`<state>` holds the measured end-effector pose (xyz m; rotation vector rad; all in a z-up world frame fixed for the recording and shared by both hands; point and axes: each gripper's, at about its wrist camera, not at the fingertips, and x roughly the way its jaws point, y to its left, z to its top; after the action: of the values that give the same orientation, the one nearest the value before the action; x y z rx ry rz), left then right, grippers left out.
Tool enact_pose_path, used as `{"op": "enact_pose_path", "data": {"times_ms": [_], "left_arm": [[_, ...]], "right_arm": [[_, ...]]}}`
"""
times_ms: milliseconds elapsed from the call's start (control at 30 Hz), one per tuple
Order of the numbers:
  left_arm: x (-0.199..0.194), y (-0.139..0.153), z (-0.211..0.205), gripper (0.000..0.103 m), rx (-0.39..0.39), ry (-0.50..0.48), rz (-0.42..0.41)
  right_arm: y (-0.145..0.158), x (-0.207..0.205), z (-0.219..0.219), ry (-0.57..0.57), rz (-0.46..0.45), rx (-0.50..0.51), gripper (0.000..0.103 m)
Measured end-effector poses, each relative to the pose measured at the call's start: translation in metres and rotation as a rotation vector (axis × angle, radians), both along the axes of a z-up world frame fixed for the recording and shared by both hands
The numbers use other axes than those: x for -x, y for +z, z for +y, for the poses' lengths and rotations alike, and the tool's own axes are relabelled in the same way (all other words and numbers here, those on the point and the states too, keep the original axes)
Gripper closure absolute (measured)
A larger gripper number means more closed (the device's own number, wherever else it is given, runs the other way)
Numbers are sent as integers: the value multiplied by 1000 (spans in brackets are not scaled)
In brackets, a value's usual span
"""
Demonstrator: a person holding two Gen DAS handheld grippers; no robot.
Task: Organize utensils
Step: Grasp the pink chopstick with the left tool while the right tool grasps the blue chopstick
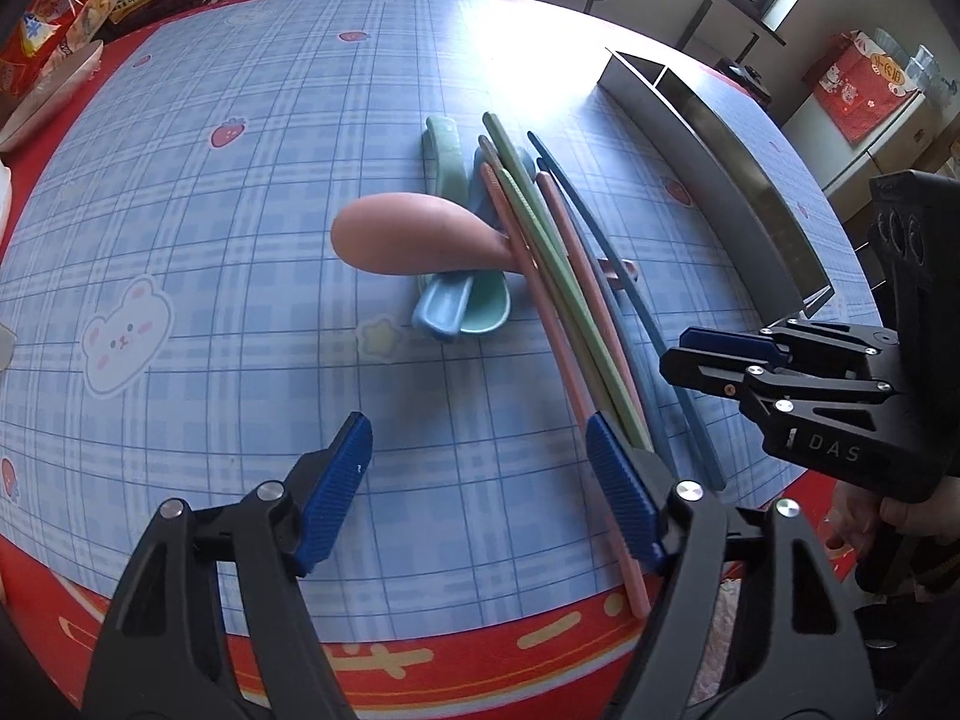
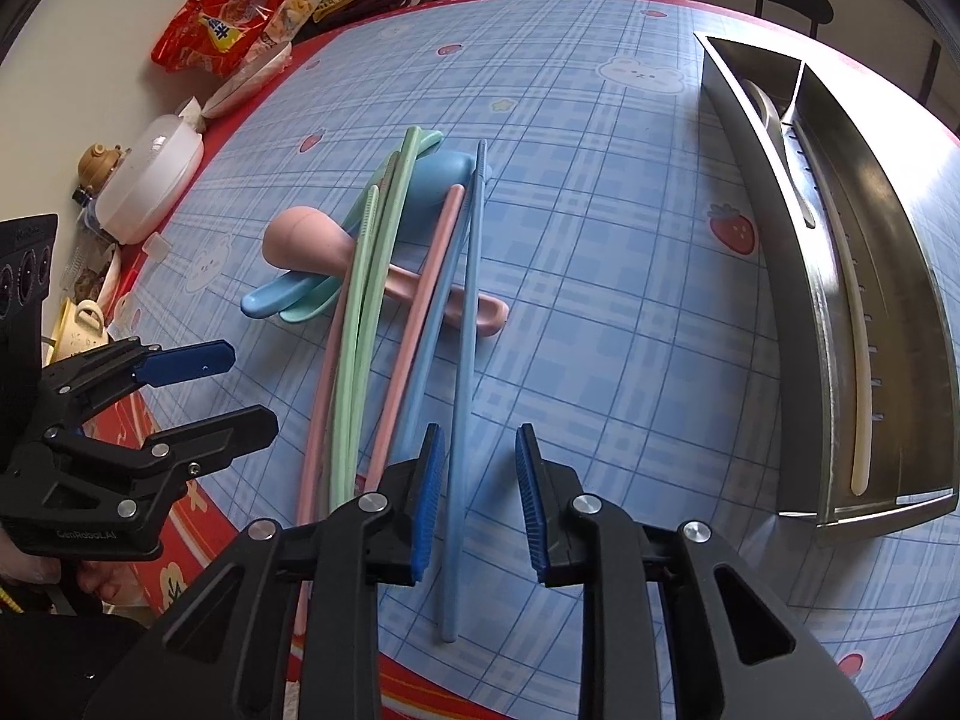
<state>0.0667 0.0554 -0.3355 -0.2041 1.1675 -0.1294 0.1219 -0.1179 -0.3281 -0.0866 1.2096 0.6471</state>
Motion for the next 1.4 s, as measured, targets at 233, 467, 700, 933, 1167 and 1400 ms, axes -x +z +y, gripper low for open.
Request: {"op": "enact_pose_path", "data": {"times_ms": [233, 467, 700, 933, 1167, 1400], "left_arm": [[-7, -6, -11, 53, 62, 29, 23], [-9, -10, -16, 59, 72, 43, 29], [-16, -10, -23, 65, 68, 35, 36], [-32, -13, -26, 79, 87, 25, 47], [-40, -15, -29, 81, 71, 22, 41], [-32, -19, -21, 92, 77, 55, 50]], "right_arm": [[0, -3, 1, 38, -10, -17, 82], [-1, -6, 3, 58, -11, -19, 86], [-1, -7, 8, 58, -11, -23, 87], [-2, -8, 11, 48, -11, -20, 91], [-2, -10, 14, 29, -19, -19, 92], [-2, -7, 13, 14, -28, -11, 95]]}}
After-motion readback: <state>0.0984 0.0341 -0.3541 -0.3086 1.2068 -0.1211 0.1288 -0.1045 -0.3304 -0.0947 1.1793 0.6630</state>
